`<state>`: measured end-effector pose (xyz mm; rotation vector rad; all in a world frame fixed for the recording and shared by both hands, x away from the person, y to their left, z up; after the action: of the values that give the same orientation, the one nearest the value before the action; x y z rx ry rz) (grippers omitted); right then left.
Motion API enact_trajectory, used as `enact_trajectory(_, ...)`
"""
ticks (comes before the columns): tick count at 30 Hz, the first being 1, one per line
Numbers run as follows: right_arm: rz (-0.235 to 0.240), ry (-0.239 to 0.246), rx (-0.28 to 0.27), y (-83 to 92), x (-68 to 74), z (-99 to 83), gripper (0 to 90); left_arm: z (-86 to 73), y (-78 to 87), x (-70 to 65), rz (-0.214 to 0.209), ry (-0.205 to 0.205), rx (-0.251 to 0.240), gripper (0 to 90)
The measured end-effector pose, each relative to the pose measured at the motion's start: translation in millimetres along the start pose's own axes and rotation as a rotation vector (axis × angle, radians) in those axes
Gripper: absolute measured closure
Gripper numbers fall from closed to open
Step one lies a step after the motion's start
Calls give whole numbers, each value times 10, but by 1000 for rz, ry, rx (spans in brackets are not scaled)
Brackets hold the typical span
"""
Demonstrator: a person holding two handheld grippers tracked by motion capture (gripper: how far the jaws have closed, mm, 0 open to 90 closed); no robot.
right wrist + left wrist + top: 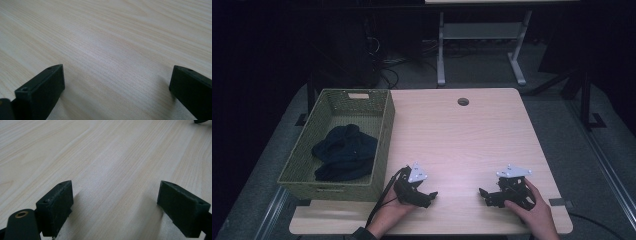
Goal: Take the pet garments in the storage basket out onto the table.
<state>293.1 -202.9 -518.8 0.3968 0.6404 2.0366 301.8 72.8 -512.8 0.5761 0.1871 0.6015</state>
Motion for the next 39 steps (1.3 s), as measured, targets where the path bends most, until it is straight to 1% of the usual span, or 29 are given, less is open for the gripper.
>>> enact_trajectory(10, 1, 1, 0, 0, -1, 0, 0, 6, -4, -3, 2, 2, 4, 127)
enact_trajectory(14, 0, 1, 0, 0, -1, 0, 0, 22, -8, -4, 4, 6, 22, 128)
enact_trajectory(17, -1, 0, 0, 0, -1, 0, 0, 47, -7, 2, -2, 15, 54, 129)
enact_trajectory(19, 0, -3, 2, 2, 2, -1, 0, 62, -7, 19, -8, 34, 57, 131)
enact_trajectory(23, 0, -3, 2, 2, 3, -1, 0, 87, 5, 27, -11, 38, 56, 133)
enact_trajectory(24, 0, -3, 2, 2, 3, -1, 0, 98, 12, 34, -11, 33, 60, 133)
enact_trajectory(25, 0, -4, 2, 2, 3, -1, 0, 110, 17, 34, -12, 42, 55, 133)
enact_trajectory(30, 0, -3, 2, 1, 3, -1, 0, 146, 43, 46, -14, 45, 64, 133)
enact_trajectory(34, 0, -4, 1, 1, 3, -1, 0, 190, 68, 58, -19, 56, 57, 133)
enact_trajectory(38, 0, -4, 1, 0, 3, -1, 0, 201, 79, 59, -20, 73, 57, 133)
enact_trajectory(39, 0, -4, 1, 0, 3, -1, 0, 205, 83, 61, -23, 71, 56, 133)
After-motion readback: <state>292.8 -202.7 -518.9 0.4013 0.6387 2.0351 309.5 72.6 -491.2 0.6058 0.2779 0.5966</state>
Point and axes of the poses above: each handheld gripper's, and its own axes: y roughly backward along the jaws, z roughly out of its top, x roughly to its left, the point moved 5 cm from there along -y, roughly forward along the jaws, and after that the axes turned 10 degrees about -x, right-handed, at the moved point
